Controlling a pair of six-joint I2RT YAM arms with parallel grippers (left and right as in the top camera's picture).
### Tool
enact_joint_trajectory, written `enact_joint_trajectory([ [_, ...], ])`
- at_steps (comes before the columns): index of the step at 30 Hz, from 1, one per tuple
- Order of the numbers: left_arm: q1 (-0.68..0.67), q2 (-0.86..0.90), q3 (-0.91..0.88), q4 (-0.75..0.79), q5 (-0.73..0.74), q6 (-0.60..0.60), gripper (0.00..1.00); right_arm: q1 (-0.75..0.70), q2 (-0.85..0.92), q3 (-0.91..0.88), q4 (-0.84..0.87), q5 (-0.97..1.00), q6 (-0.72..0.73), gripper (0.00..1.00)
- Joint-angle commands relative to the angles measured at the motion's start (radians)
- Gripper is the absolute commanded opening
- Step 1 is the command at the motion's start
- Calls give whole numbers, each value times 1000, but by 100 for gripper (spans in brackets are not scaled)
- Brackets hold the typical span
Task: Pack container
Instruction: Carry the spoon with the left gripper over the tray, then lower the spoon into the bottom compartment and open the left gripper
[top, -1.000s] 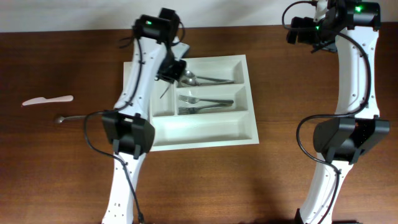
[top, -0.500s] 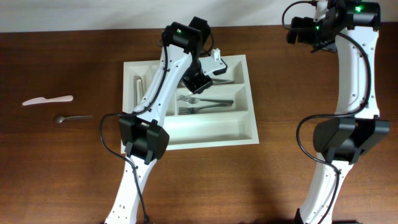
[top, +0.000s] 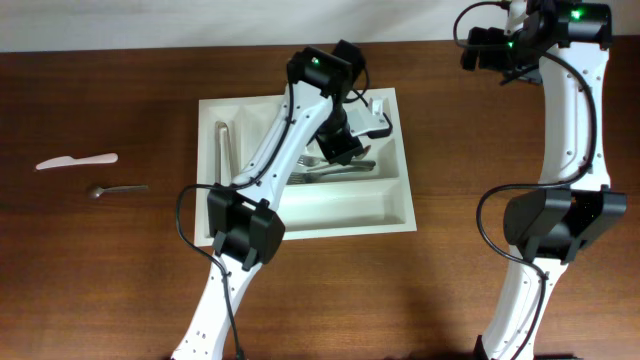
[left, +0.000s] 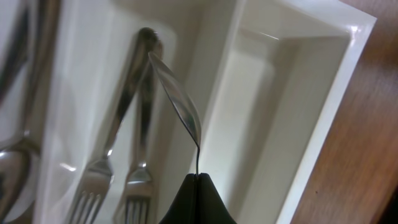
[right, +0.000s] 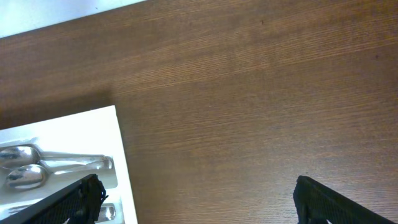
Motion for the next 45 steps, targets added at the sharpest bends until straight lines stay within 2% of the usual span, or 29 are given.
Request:
enact_joint_trajectory([
  [1, -14, -10, -14, -2, 25, 25, 2, -1, 3, -5, 0, 5, 5, 99],
  [8, -49, -12, -14, -2, -22, -23, 2, -1, 3, -5, 0, 5, 5, 99],
  [18, -57, -31, -21, -2, -35, 1, 1, -1, 3, -5, 0, 5, 5, 99],
  [32, -22, -372, -34, -2, -110, 53, 2, -1, 3, -5, 0, 5, 5, 99],
  [37, 41, -439, -213, -2, -105, 56, 2, -1, 3, -5, 0, 5, 5, 99],
  [41, 86, -479, -470, -2, -15, 153, 2, -1, 3, -5, 0, 5, 5, 99],
  [45, 93, -481, -651, 2, 38, 264, 2, -1, 3, -5, 0, 5, 5, 99],
])
